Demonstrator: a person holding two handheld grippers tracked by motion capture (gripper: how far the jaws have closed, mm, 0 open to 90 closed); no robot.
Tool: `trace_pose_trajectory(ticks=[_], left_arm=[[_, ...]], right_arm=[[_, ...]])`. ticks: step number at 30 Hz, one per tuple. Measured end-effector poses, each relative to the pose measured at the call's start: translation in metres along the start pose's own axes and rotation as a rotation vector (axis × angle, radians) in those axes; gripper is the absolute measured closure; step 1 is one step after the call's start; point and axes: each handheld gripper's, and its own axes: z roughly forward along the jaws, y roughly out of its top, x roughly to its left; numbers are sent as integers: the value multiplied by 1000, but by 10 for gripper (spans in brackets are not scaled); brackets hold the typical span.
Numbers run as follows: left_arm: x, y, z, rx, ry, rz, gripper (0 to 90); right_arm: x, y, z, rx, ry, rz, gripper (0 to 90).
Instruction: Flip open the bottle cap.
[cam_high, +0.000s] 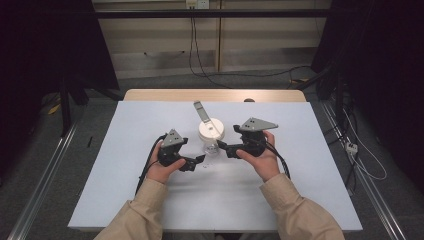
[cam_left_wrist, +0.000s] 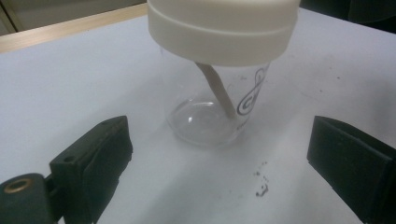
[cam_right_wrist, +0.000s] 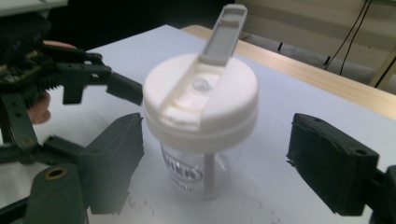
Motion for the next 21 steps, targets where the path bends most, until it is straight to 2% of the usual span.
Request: trace_pose_trajectory(ticks=[10,18,21], left_arm=[[4,-11,-21,2,-28,-18,63],[7,-18,-35,11,-20,-11,63],[7,-21,-38,13,-20,-20,63]], right_arm=[[-7,-28,-20,30,-23,8,135],[-9,-47,-36,45,-29,3,116],[-10,-54,-43,45,-31,13,112]])
